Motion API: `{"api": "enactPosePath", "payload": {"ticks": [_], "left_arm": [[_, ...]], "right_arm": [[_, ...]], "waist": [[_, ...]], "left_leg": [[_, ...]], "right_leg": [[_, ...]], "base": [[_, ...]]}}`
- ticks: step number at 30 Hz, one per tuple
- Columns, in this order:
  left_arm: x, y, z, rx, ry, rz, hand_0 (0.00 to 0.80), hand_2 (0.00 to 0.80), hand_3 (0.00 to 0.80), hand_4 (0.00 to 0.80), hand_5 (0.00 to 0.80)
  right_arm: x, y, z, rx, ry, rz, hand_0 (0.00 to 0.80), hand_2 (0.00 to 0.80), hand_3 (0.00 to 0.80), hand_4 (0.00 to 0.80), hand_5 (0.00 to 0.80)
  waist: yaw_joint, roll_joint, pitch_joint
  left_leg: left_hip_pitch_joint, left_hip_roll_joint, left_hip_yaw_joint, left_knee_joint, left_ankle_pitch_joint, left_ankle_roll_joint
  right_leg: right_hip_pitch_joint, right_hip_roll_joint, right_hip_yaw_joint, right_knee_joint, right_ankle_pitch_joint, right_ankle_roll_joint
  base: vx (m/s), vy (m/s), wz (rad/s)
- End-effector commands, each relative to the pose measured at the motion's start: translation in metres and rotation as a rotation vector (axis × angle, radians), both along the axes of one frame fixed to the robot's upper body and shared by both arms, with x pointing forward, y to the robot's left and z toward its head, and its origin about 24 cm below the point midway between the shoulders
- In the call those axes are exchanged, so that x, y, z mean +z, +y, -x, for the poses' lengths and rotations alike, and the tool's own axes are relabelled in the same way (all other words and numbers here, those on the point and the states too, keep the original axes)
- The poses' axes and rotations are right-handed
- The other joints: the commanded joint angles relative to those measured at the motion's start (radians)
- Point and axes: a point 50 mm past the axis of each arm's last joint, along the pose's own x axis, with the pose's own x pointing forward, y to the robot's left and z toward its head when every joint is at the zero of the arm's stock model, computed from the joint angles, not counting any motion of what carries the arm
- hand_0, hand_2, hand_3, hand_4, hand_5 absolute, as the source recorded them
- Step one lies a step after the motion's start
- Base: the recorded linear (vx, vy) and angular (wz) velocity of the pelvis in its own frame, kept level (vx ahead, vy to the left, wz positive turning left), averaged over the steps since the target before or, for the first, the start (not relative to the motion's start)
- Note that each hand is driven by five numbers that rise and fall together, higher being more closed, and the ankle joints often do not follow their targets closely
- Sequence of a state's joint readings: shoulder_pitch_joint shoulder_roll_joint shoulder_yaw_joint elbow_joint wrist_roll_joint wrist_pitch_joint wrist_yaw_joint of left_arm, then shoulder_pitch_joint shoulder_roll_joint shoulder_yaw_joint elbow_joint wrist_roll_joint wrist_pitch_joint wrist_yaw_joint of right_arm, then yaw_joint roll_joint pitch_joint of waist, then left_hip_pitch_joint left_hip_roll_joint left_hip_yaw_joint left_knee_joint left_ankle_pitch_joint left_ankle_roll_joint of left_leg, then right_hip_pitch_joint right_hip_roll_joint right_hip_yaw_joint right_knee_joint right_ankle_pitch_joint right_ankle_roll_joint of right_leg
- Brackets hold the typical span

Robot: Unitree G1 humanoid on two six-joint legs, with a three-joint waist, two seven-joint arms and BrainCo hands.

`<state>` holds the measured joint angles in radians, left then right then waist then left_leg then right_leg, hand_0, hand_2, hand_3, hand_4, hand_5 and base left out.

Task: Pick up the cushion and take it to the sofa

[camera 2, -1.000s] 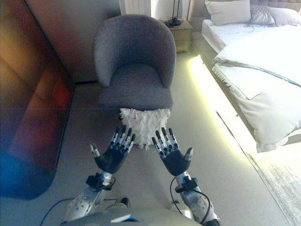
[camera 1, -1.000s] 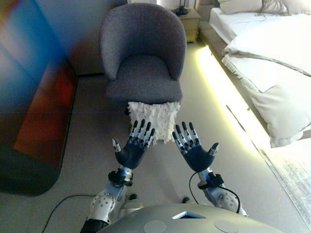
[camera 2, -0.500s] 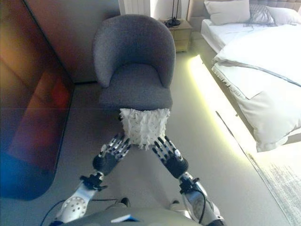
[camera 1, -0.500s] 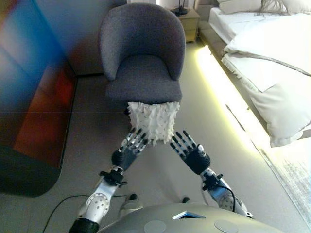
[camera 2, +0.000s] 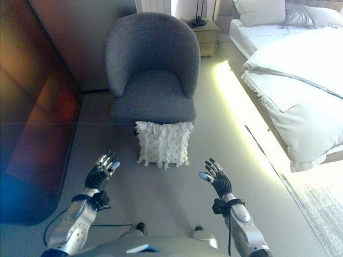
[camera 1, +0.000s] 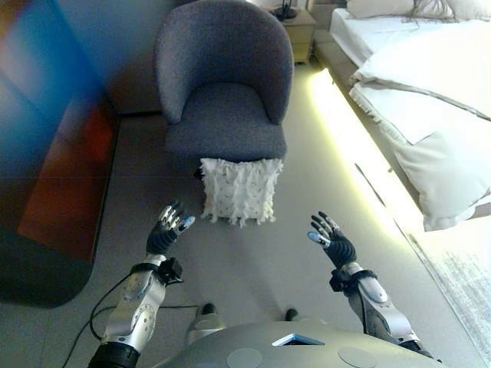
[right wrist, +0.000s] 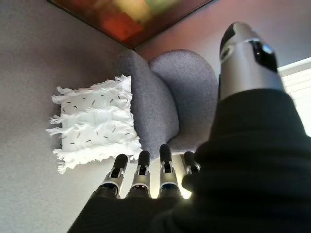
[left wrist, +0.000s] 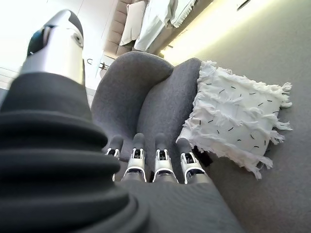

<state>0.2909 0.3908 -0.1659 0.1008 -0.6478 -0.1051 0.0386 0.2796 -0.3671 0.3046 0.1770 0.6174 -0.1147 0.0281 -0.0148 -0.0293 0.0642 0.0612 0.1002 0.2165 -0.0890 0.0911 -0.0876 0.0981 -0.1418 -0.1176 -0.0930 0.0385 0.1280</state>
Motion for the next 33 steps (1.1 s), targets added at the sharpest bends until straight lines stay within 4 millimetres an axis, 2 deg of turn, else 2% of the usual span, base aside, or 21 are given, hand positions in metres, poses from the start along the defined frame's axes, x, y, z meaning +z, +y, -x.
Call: {"api": "enactPosePath", "payload": {"ticks": [1, 2, 4, 7, 11, 13, 14, 16, 17, 18, 19, 22, 24, 25, 27, 29, 31, 33], "left_arm": [[0.033, 0.011, -0.024, 0.044, -0.192, 0.018, 0.0, 0.0, 0.0, 0.0, 0.0], [0.033, 0.011, -0.024, 0.05, -0.194, 0.024, 0.0, 0.0, 0.0, 0.0, 0.0], [0.033, 0.012, -0.026, 0.051, -0.196, 0.05, 0.0, 0.0, 0.0, 0.0, 0.0], [0.032, 0.01, -0.03, 0.044, -0.193, 0.065, 0.0, 0.0, 0.0, 0.0, 0.0], [0.034, 0.009, -0.032, 0.045, -0.199, 0.036, 0.0, 0.0, 0.0, 0.0, 0.0], [0.035, 0.011, -0.034, 0.048, -0.202, 0.009, 0.0, 0.0, 0.0, 0.0, 0.0], [0.034, 0.013, -0.034, 0.045, -0.201, -0.023, 0.0, 0.0, 0.0, 0.0, 0.0], [0.032, 0.014, -0.035, 0.035, -0.197, -0.075, 0.0, 0.0, 0.0, 0.0, 0.0], [0.031, 0.014, -0.035, 0.028, -0.193, -0.081, 0.0, 0.0, 0.0, 0.0, 0.0], [0.031, 0.016, -0.037, 0.021, -0.189, -0.066, 0.0, 0.0, 0.0, 0.0, 0.0], [0.031, 0.017, -0.037, 0.019, -0.186, -0.049, 0.0, 0.0, 0.0, 0.0, 0.0], [0.033, 0.022, -0.035, 0.024, -0.185, -0.043, 0.0, 0.0, 0.0, 0.0, 0.0], [0.033, 0.023, -0.034, 0.023, -0.185, -0.034, 0.0, 0.0, 0.0, 0.0, 0.0], [0.034, 0.022, -0.034, 0.019, -0.187, -0.032, 0.0, 0.0, 0.0, 0.0, 0.0], [0.038, 0.018, -0.036, -0.005, -0.2, -0.039, 0.0, 0.0, 0.0, 0.0, 0.0], [0.039, 0.016, -0.036, -0.028, -0.209, -0.04, 0.0, 0.0, 0.0, 0.0, 0.0], [0.039, 0.014, -0.035, -0.05, -0.21, -0.045, 0.0, 0.0, 0.0, 0.0, 0.0], [0.039, 0.012, -0.033, -0.066, -0.202, -0.046, 0.0, 0.0, 0.0, 0.0, 0.0]], "right_arm": [[0.029, 0.007, -0.029, 0.007, -0.167, -0.074, 0.0, 0.0, 0.0, 0.0, 0.0], [0.031, 0.005, -0.031, 0.007, -0.168, -0.071, 0.0, 0.0, 0.0, 0.0, 0.0], [0.032, 0.0, -0.032, -0.003, -0.172, -0.062, 0.0, 0.0, 0.0, 0.0, 0.0], [0.03, -0.005, -0.033, -0.033, -0.167, -0.07, 0.0, 0.0, 0.0, 0.0, 0.0], [0.025, -0.002, -0.029, -0.069, -0.141, -0.115, 0.0, 0.0, 0.0, 0.0, 0.0], [0.023, 0.005, -0.029, -0.074, -0.144, -0.116, 0.0, 0.0, 0.0, 0.0, 0.0], [0.023, 0.008, -0.029, -0.076, -0.149, -0.118, 0.0, 0.0, 0.0, 0.0, 0.0], [0.022, 0.011, -0.026, -0.094, -0.148, -0.111, 0.0, 0.0, 0.0, 0.0, 0.0], [0.02, 0.011, -0.024, -0.11, -0.139, -0.108, 0.0, 0.0, 0.0, 0.0, 0.0], [0.018, 0.009, -0.021, -0.132, -0.128, -0.11, 0.0, 0.0, 0.0, 0.0, 0.0], [0.016, 0.007, -0.018, -0.138, -0.121, -0.114, 0.0, 0.0, 0.0, 0.0, 0.0], [0.011, 0.003, -0.011, -0.155, -0.104, -0.115, 0.0, 0.0, 0.0, 0.0, 0.0], [0.01, 0.0, -0.01, -0.171, -0.098, -0.117, 0.0, 0.0, 0.0, 0.0, 0.0], [0.01, 0.0, -0.011, -0.174, -0.1, -0.116, 0.0, 0.0, 0.0, 0.0, 0.0], [0.012, -0.001, -0.016, -0.177, -0.112, -0.123, 0.0, 0.0, 0.0, 0.0, 0.0], [0.014, -0.003, -0.019, -0.181, -0.11, -0.122, 0.0, 0.0, 0.0, 0.0, 0.0], [0.012, -0.006, -0.018, -0.192, -0.094, -0.125, 0.0, 0.0, 0.0, 0.0, 0.0], [0.007, -0.009, -0.015, -0.199, -0.074, -0.124, 0.0, 0.0, 0.0, 0.0, 0.0]], "waist": [[-0.016, -0.04, 0.062], [-0.015, -0.047, 0.075], [-0.019, -0.05, 0.091], [-0.029, -0.047, 0.089], [-0.041, -0.034, 0.073], [-0.041, -0.028, 0.077], [-0.038, -0.024, 0.084], [-0.037, -0.007, 0.1], [-0.041, -0.006, 0.109], [-0.043, -0.001, 0.117], [-0.045, -0.001, 0.119], [-0.051, -0.015, 0.115], [-0.053, -0.033, 0.112], [-0.058, -0.049, 0.113], [-0.066, -0.073, 0.114], [-0.074, -0.08, 0.114], [-0.08, -0.078, 0.115], [-0.077, -0.084, 0.113]], "left_leg": [[-0.011, -0.054, 0.0, 0.212, -0.179, 0.061], [-0.04, -0.052, -0.004, 0.279, -0.174, 0.055], [-0.067, -0.049, 0.006, 0.323, -0.161, 0.052], [-0.037, -0.06, 0.023, 0.253, -0.188, 0.075], [0.017, -0.076, 0.029, 0.147, -0.182, 0.098], [0.013, -0.087, 0.026, 0.149, -0.195, 0.13], [0.007, -0.095, 0.026, 0.159, -0.206, 0.148], [-0.007, -0.101, 0.017, 0.179, -0.22, 0.17], [0.003, -0.111, 0.001, 0.187, -0.243, 0.171], [-0.004, -0.106, 0.0, 0.196, -0.23, 0.171], [0.002, -0.109, -0.008, 0.199, -0.236, 0.17], [0.017, -0.12, -0.021, 0.216, -0.267, 0.168], [0.022, -0.127, -0.028, 0.225, -0.284, 0.162], [0.027, -0.136, -0.032, 0.234, -0.301, 0.159], [0.032, -0.15, -0.047, 0.246, -0.336, 0.156], [0.052, -0.16, -0.057, 0.244, -0.353, 0.156], [0.087, -0.167, -0.066, 0.239, -0.368, 0.161], [0.123, -0.176, -0.067, 0.245, -0.395, 0.17]], "right_leg": [[-0.03, 0.04, -0.017, 0.05, -0.015, -0.038], [-0.035, 0.038, -0.009, 0.059, -0.01, -0.044], [-0.04, 0.037, -0.003, 0.066, -0.004, -0.047], [-0.045, 0.027, -0.002, 0.075, -0.006, -0.036], [-0.066, 0.006, -0.005, 0.136, -0.025, -0.006], [-0.118, -0.034, -0.004, 0.305, -0.028, 0.013], [-0.156, -0.057, -0.013, 0.419, -0.015, 0.013], [-0.249, -0.108, 0.013, 0.647, 0.044, -0.002], [-0.269, -0.125, 0.037, 0.716, 0.047, 0.01], [-0.304, -0.127, 0.043, 0.757, 0.095, -0.004], [-0.312, -0.132, 0.053, 0.761, 0.112, -0.003], [-0.31, -0.145, 0.066, 0.632, 0.156, 0.016], [-0.302, -0.147, 0.059, 0.492, 0.172, 0.035], [-0.302, -0.145, 0.046, 0.372, 0.181, 0.048], [-0.315, -0.122, 0.035, 0.173, 0.174, 0.074], [-0.336, -0.091, 0.011, 0.051, 0.196, 0.089], [-0.375, -0.068, -0.021, 0.018, 0.212, 0.089], [-0.394, -0.069, -0.071, 0.029, 0.231, 0.084]], "base": [[-0.024, -0.025, -0.06], [-0.034, -0.004, -0.12], [-0.03, 0.068, -0.16], [0.019, 0.19, -0.08], [0.046, 0.214, 0.0], [0.011, 0.244, 0.04], [-0.016, 0.233, -0.02], [0.012, 0.261, -0.07], [0.035, 0.249, 0.07], [0.089, 0.174, 0.25], [0.086, 0.11, 0.39], [0.201, -0.013, 0.22], [0.27, -0.142, 0.16], [0.301, -0.184, 0.09], [0.33, -0.183, 0.06], [0.386, -0.115, 0.11], [0.447, -0.099, 0.22], [0.539, -0.113, 0.33]]}}
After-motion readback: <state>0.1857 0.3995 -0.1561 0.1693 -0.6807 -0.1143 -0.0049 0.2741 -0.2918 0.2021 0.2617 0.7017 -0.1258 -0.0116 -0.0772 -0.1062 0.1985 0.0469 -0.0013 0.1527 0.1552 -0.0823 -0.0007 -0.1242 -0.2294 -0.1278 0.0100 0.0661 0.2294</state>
